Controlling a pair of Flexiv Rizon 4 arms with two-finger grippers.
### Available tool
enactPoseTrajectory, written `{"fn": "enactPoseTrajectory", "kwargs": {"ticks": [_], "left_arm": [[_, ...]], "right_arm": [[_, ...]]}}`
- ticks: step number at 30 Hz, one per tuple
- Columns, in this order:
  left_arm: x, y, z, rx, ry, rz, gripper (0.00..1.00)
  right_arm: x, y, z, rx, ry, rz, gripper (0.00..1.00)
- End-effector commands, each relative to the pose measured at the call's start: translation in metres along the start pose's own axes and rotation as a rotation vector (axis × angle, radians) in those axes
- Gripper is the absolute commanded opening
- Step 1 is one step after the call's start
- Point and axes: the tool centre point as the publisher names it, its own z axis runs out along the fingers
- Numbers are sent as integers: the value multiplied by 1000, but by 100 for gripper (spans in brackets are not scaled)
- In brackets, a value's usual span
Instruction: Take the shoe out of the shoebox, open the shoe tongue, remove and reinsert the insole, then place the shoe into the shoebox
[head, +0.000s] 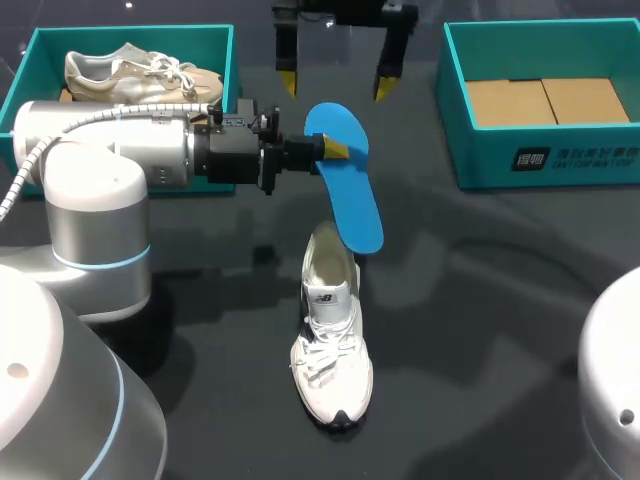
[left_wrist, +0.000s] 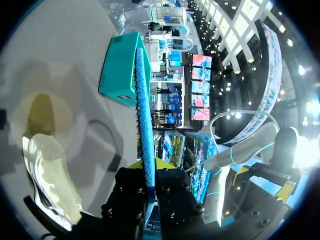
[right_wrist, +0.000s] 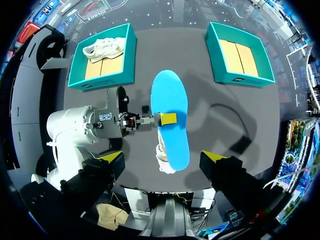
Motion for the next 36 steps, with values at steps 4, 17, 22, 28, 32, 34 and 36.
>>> {"fn": "enactPoseTrajectory", "kwargs": {"ticks": [4,17,22,28,32,34,36], "left_arm": [[0,0,1,1,-2,1,0],[0,0,1,1,-2,1,0],[0,0,1,1,-2,1,0],[0,0,1,1,-2,1,0],[0,0,1,1,-2,1,0],[0,0,1,1,-2,1,0],[0,0,1,1,-2,1,0]], "right_arm": [[-26,-1,-9,2,113,15,100],[-74,-4,-17,-23,374,54,100],[-84,-9,-15,-43,472,44,100],[-92,-11,-9,-55,585,62,100],[-95,-13,-3,-64,645,71,100],[-97,-13,0,-60,673,79,100],[-97,-12,3,-48,694,95,100]]}}
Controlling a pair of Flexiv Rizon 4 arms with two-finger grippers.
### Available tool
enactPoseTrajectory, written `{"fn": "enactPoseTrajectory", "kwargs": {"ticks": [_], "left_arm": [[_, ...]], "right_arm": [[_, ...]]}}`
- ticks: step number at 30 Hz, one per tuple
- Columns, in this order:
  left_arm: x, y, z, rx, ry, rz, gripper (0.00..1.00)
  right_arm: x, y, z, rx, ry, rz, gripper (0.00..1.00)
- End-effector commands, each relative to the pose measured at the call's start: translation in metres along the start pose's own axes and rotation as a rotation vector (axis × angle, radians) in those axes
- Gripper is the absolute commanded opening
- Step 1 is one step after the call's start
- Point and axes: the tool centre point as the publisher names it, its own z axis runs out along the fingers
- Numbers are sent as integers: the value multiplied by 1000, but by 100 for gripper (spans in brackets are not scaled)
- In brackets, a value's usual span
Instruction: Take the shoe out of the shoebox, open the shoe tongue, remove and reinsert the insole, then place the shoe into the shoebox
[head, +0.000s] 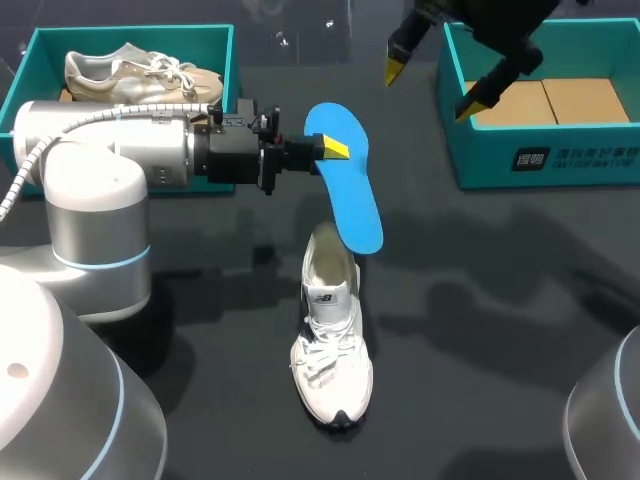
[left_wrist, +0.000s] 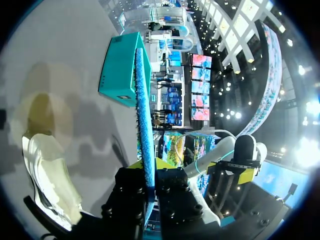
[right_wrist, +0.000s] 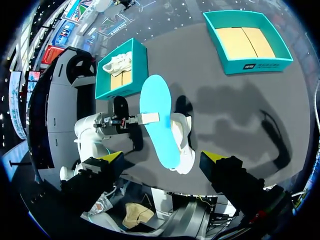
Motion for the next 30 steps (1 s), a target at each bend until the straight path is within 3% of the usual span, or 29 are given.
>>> {"fn": "enactPoseTrajectory", "kwargs": {"ticks": [1,11,18,30], "left_arm": [[0,0,1,1,-2,1,0],[0,0,1,1,-2,1,0],[0,0,1,1,-2,1,0],[0,0,1,1,-2,1,0]], "right_arm": [[-9,1,7,10,309,24,100],[-20,10,21,55,462,59,100],[-31,16,35,25,611,32,100],[-45,28,54,13,767,32,100]]}}
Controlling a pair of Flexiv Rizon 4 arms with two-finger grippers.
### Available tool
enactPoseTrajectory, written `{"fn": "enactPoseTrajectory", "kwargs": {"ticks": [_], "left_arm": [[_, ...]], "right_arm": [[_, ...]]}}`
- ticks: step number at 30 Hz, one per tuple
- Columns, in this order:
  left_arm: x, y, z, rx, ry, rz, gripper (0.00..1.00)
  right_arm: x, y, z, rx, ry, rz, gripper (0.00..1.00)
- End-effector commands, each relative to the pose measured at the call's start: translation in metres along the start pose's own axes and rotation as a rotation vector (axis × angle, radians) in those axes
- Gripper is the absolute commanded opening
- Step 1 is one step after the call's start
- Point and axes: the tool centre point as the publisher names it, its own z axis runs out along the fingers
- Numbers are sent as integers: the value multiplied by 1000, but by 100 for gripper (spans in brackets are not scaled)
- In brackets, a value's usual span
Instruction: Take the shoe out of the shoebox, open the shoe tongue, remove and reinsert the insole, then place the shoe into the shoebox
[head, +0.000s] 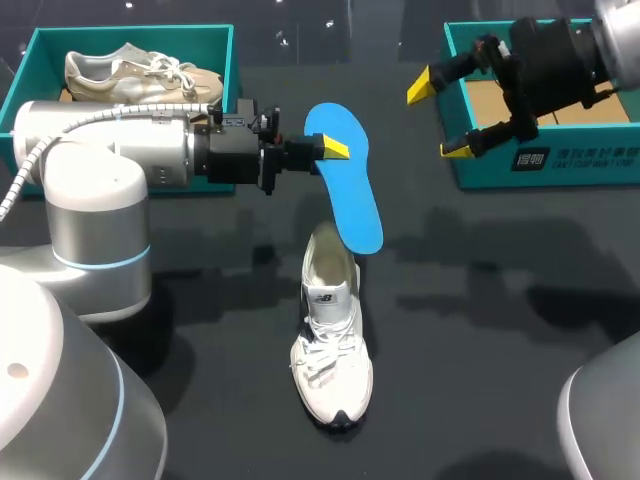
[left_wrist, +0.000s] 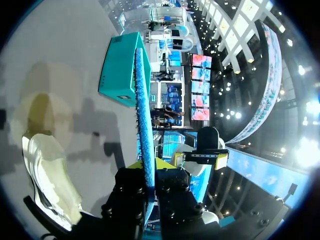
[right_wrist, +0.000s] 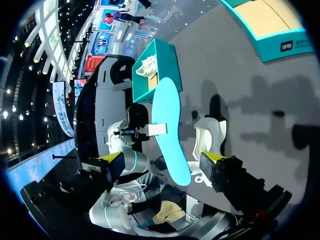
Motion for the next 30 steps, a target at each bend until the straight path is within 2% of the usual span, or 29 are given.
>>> {"fn": "enactPoseTrajectory", "kwargs": {"ticks": [1,17,30], "left_arm": [[0,0,1,1,-2,1,0],[2,-8,1,24,24,61,0],[15,-31,-6,148,153,679,0]], "right_arm": [[-10,0,6,-8,264,2,100],[-24,0,11,-21,370,44,100],[-32,8,11,5,415,62,100]]}}
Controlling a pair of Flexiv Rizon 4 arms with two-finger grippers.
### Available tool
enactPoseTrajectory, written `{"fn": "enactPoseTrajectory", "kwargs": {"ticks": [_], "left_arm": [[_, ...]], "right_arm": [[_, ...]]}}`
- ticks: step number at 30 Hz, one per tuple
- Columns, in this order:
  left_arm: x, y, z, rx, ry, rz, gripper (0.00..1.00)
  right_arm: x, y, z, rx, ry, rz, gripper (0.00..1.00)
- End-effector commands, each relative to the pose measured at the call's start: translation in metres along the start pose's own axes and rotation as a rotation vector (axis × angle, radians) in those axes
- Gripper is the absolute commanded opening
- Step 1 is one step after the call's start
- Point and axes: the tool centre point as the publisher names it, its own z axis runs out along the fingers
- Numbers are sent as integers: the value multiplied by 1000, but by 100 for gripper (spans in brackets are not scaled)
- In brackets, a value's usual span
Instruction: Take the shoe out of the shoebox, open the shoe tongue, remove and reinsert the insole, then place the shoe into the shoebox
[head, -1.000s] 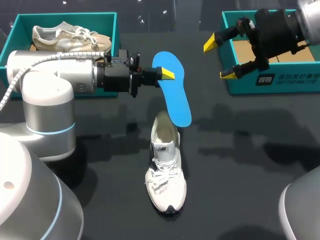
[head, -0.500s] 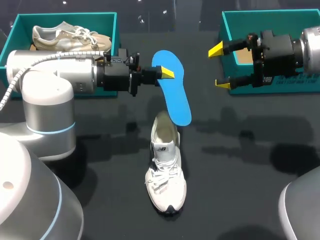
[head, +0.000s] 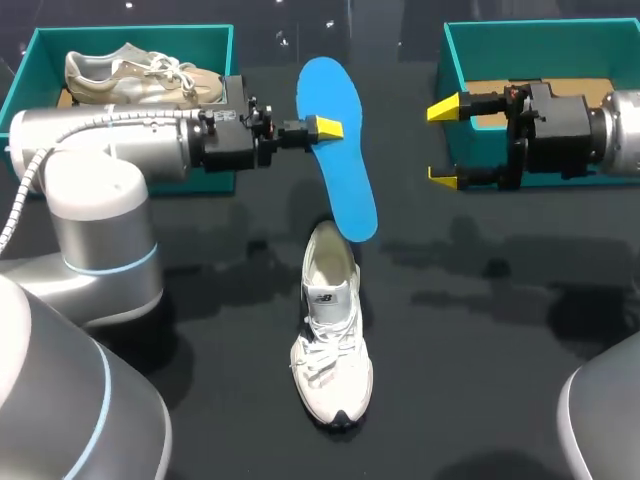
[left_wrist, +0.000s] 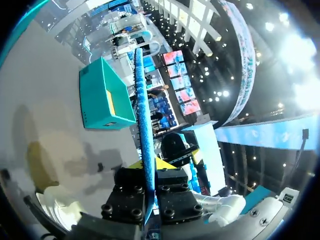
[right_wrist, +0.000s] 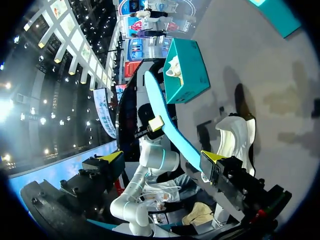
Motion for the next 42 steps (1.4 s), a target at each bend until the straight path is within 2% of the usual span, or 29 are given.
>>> {"fn": "enactPoseTrajectory", "kwargs": {"ticks": [1,8,16,18,26,37,42], "left_arm": [[-2,-5,2,74,89,323,0],[0,-21,3,195,162,656,0],[12,-36,-2,212,267,1060,0],[18,-41,-3,236,306,1195,0],[26,-50,-5,185,334,1464,0],[30,-54,-14,23,289,1720,0],[32,-55,-16,-23,274,1845,0]], "right_arm": [[-2,5,2,12,8,2,100],[-3,5,0,16,21,6,100],[-6,8,-1,32,36,26,100],[-7,9,-1,36,43,29,100],[-9,11,-2,30,60,35,100],[-14,11,0,5,74,29,100],[-17,12,0,5,84,25,100]]}}
